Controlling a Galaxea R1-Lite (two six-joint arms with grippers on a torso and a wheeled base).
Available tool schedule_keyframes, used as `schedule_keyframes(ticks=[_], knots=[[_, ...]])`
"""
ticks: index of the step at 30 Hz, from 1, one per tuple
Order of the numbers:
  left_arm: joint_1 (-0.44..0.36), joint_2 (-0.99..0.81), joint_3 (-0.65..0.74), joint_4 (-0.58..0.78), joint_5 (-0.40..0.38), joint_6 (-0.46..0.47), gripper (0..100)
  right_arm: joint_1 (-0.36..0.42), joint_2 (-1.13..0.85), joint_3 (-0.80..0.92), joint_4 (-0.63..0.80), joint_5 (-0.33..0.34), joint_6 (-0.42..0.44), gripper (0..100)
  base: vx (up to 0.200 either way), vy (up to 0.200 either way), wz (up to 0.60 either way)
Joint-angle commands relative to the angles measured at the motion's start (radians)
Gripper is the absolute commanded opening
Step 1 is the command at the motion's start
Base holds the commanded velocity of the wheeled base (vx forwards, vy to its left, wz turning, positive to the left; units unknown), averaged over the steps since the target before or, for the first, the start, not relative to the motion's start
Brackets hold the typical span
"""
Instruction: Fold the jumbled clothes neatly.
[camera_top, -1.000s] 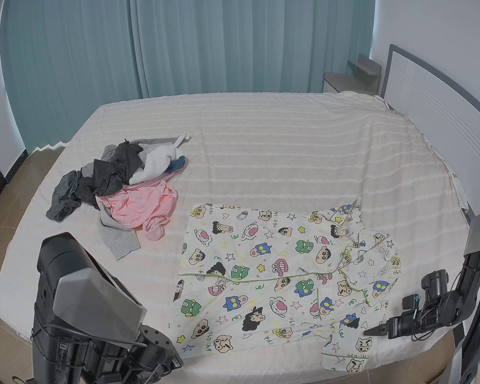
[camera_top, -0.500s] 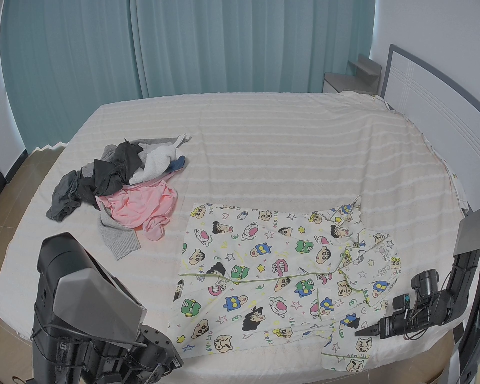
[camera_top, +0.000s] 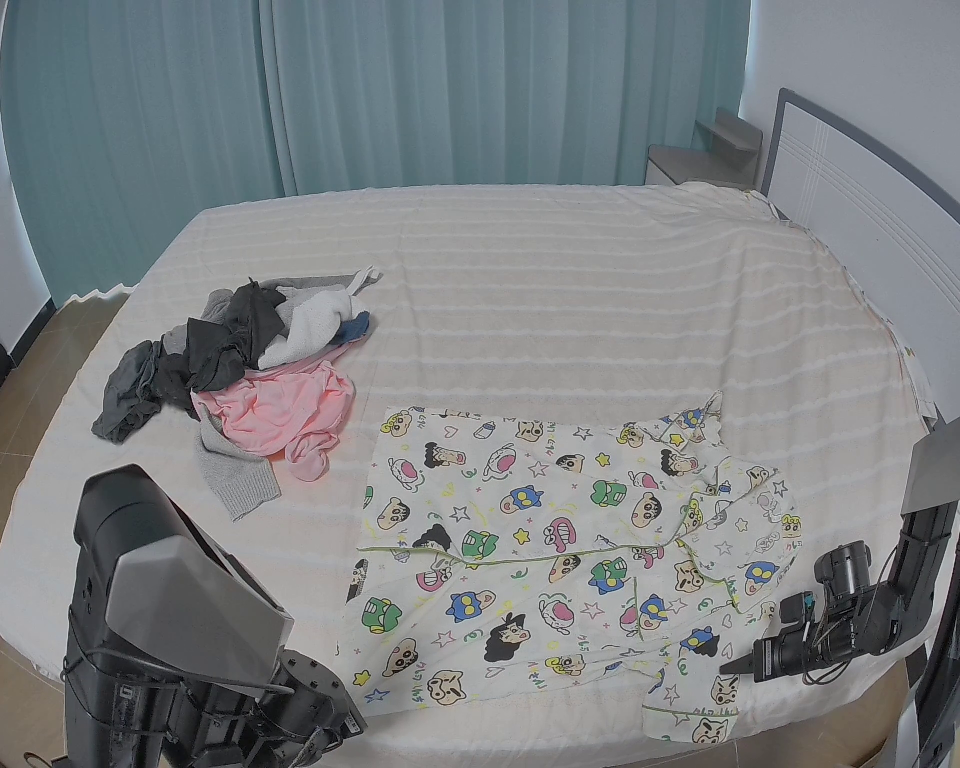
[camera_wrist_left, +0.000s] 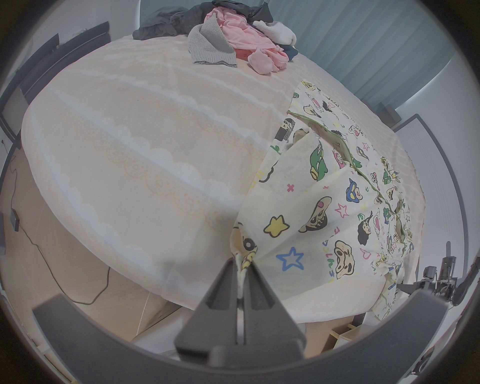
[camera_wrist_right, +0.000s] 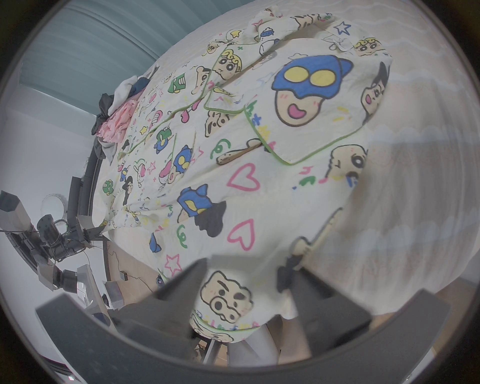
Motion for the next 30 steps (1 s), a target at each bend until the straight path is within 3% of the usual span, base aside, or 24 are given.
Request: schedule_keyframes(ticks=[1,8,21,30], knots=[[-0.003,0.003,0.016,-0.001,0.006,0.0,0,-0.004,-0.003,0.013,0.0,-0.012,-0.005,0,0.0,0.0,0.0],[-0.015,0.006,0.016,-0.001,0.007,0.002,0,-0.015,-0.011,0.044,0.001,-0.042,-0.011,0,0.0,0.0,0.0],[-0.04,-0.001,0.018,0.086,0.012,-0.001,0,-0.093,-0.005,0.125,0.003,-0.079,-0.15,0,0.0,0.0,0.0],[-0.049,-0.003,0.018,0.111,0.012,-0.001,0,-0.117,0.0,0.15,0.009,-0.11,-0.187,0,0.0,0.0,0.0]])
